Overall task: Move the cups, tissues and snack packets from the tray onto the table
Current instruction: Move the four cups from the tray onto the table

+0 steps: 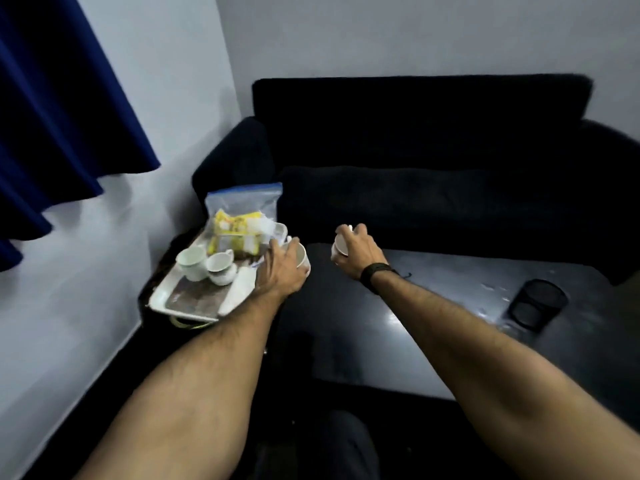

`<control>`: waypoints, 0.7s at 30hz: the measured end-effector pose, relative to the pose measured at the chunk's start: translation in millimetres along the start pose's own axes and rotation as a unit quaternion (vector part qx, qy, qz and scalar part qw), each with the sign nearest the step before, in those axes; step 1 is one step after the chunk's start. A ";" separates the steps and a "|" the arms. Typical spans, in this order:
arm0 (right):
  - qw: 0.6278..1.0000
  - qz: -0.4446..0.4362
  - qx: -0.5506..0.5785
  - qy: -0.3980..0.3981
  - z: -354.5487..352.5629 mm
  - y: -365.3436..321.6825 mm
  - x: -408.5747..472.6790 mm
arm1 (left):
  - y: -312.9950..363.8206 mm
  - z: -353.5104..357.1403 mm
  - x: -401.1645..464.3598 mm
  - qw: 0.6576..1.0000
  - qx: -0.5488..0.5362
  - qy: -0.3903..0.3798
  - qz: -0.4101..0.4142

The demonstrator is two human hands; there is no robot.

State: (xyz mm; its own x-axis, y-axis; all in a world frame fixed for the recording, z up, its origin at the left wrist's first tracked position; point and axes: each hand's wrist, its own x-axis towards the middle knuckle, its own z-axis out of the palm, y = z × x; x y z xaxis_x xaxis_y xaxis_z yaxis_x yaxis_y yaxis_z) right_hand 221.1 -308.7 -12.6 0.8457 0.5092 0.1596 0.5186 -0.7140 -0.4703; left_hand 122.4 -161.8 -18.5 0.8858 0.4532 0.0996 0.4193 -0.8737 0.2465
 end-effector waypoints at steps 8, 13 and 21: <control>0.993 0.114 -0.032 -0.018 -25.8 139.2 -43.5 | 113.3 84.2 -16.5 0.992 -0.036 -0.107 0.046; 0.989 0.136 -0.025 -0.053 -6.0 184.0 -52.4 | 149.0 126.9 -20.0 0.987 -0.028 -0.147 0.052; 0.986 0.138 -0.008 -0.095 27.5 220.3 -51.8 | 166.7 165.9 -11.9 0.985 -0.025 -0.163 0.048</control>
State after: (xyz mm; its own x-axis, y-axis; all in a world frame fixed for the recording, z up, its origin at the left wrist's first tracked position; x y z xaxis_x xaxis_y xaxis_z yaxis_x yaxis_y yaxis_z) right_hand 288.1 -479.1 -148.3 0.9173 0.3734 -0.1385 0.2749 -0.8452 -0.4583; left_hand 214.7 -342.2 -138.4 0.9413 0.2801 -0.1887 0.3267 -0.8965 0.2993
